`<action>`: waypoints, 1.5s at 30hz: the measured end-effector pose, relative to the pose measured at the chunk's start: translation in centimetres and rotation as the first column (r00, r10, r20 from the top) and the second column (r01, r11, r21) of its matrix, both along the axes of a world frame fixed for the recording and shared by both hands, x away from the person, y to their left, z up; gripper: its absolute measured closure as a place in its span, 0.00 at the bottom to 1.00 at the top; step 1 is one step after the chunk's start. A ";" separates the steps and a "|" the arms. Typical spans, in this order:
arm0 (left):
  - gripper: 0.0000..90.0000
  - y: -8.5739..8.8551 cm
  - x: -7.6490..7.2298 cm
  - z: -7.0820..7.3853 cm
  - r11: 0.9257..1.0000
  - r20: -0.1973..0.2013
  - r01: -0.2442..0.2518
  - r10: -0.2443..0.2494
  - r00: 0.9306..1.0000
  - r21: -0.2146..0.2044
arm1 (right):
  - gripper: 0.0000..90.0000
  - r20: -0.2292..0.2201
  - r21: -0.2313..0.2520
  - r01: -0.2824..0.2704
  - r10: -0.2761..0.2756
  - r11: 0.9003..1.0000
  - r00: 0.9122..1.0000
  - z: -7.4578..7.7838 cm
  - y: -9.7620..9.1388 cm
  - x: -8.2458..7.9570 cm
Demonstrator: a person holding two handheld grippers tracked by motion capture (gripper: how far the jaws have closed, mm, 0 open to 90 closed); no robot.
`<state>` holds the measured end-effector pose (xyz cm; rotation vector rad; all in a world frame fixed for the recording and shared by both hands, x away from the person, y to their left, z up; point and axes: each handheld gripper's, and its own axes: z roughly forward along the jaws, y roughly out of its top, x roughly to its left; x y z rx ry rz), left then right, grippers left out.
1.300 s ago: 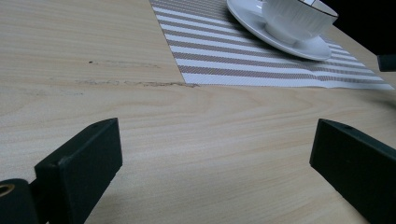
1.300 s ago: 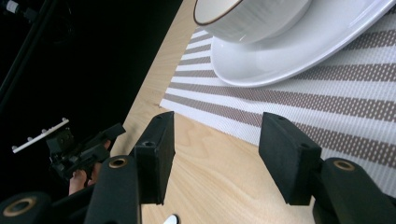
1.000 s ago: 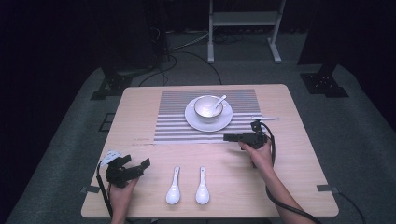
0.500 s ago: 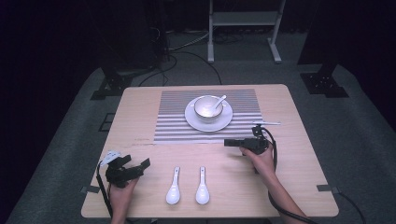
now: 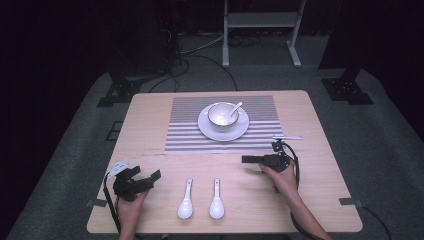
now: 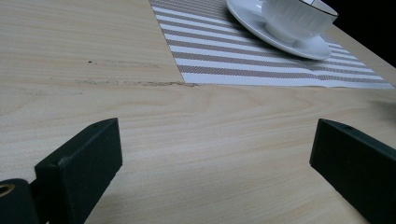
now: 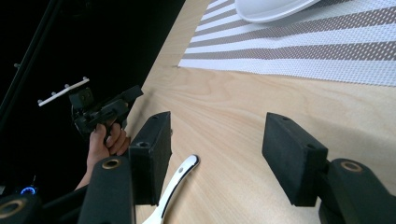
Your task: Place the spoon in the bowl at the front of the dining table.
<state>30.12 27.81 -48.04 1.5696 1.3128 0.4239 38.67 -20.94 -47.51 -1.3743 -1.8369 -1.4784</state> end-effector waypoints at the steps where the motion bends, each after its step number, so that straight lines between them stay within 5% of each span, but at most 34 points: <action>1: 0.01 0.0 0.0 0.0 1.000 0.000 0.000 0.000 1.000 0.001 | 0.46 0.003 0.000 -0.002 0.002 1.000 1.000 0.0 0.0 -0.1; 45: 0.01 0.0 0.0 0.0 1.000 0.000 0.001 -0.001 1.000 0.001 | 0.41 0.007 0.045 -0.048 0.048 0.998 0.999 -1.7 -0.9 -5.7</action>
